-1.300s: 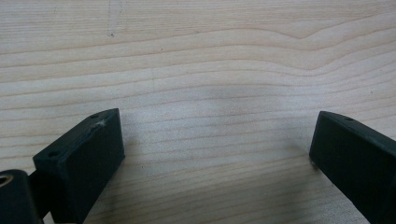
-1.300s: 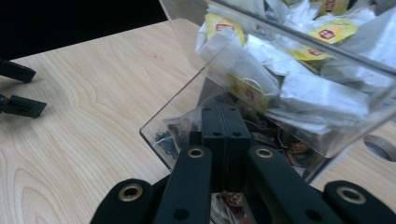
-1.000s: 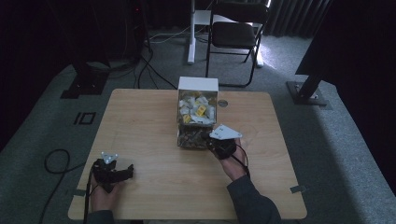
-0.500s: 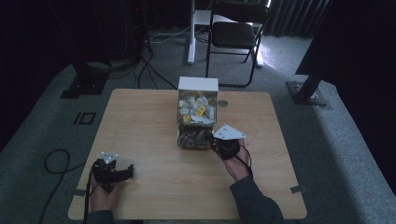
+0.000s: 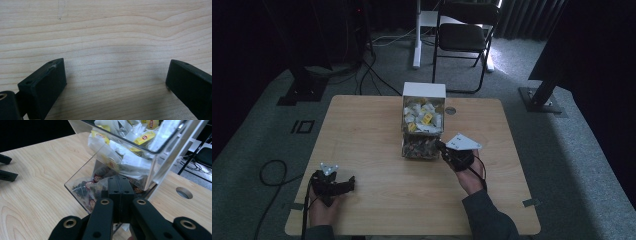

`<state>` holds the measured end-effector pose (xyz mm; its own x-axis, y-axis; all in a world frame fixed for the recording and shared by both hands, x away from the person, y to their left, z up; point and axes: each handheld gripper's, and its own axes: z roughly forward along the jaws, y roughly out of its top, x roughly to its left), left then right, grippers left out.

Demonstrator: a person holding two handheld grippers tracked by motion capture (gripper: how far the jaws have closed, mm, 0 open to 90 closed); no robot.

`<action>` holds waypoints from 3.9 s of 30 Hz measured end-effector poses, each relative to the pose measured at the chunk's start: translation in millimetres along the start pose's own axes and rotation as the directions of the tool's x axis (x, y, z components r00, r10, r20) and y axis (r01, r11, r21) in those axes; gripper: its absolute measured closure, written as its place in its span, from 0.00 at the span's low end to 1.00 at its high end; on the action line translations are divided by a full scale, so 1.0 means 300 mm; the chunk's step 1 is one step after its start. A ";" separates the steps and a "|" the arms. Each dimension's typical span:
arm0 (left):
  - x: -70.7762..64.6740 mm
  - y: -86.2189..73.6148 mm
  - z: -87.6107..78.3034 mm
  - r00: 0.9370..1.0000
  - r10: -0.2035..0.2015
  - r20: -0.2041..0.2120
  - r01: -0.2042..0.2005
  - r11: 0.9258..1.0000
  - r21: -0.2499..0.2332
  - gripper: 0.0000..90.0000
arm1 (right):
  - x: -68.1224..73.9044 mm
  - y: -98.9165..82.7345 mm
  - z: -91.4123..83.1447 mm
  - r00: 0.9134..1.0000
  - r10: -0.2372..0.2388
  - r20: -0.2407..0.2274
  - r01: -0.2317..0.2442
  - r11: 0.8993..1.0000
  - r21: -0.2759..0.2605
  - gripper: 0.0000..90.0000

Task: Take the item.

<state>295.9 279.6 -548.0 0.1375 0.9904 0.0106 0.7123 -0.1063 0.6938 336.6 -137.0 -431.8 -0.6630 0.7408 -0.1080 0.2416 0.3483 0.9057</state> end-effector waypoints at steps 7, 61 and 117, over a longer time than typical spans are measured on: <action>0.000 0.000 0.000 1.000 0.001 0.000 -0.001 1.000 -0.001 0.04 | -0.019 -0.009 -0.016 1.000 0.007 0.025 -0.007 1.000 -0.005 1.00; 0.000 0.000 0.000 1.000 0.002 0.000 -0.002 1.000 0.000 0.04 | -0.152 -0.029 -0.083 0.990 0.048 0.131 -0.047 0.999 -0.015 1.00; 0.000 0.000 0.000 1.000 0.002 0.000 -0.002 1.000 0.002 0.04 | -0.356 -0.119 -0.116 0.953 0.116 0.278 -0.132 0.991 0.038 1.00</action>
<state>295.8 279.7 -547.9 0.1391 0.9902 0.0117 0.7132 -0.1083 0.6926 374.1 -248.7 -438.3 -0.4069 0.9066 -0.1117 0.3537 0.2691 0.8958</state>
